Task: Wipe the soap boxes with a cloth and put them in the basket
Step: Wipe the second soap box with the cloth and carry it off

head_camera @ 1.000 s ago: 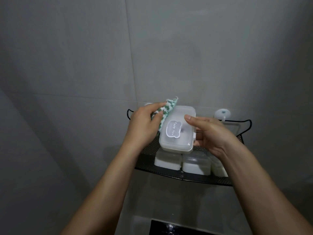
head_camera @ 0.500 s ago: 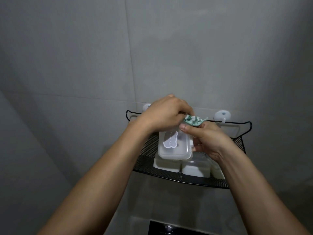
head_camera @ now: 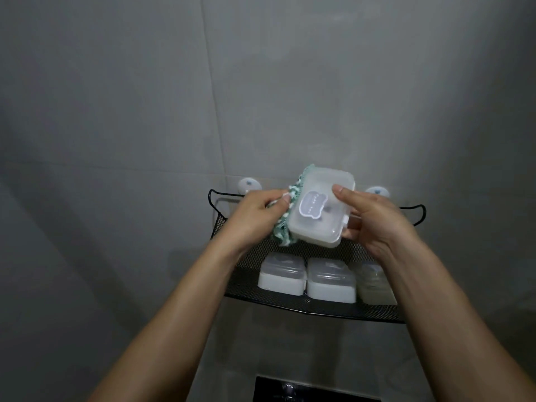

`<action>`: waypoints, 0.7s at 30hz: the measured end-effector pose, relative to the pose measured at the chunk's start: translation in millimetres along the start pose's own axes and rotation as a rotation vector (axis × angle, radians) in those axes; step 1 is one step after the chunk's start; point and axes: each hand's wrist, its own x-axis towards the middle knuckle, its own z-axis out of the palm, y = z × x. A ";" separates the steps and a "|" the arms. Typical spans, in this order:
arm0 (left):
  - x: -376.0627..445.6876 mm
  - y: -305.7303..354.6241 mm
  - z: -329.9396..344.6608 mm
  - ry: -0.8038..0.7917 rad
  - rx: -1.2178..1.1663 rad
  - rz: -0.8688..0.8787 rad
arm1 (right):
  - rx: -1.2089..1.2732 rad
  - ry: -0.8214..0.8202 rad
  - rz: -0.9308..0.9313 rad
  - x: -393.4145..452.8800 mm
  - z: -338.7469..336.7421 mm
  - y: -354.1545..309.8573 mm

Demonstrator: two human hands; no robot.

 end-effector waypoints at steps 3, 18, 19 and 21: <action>-14.8 -4.7 15.8 0.093 -0.182 -0.066 | 0.065 0.046 -0.010 2.9 3.2 -0.3; -13.0 -2.0 4.9 0.185 -0.557 -0.298 | 0.046 -0.109 0.109 -1.1 -2.9 1.5; -11.2 -2.9 -2.1 0.145 -0.527 -0.275 | 0.013 -0.131 0.132 -1.0 -7.9 -0.3; -8.7 -2.3 -14.1 0.059 -0.473 -0.235 | -0.067 -0.175 0.172 -0.2 -15.5 -3.8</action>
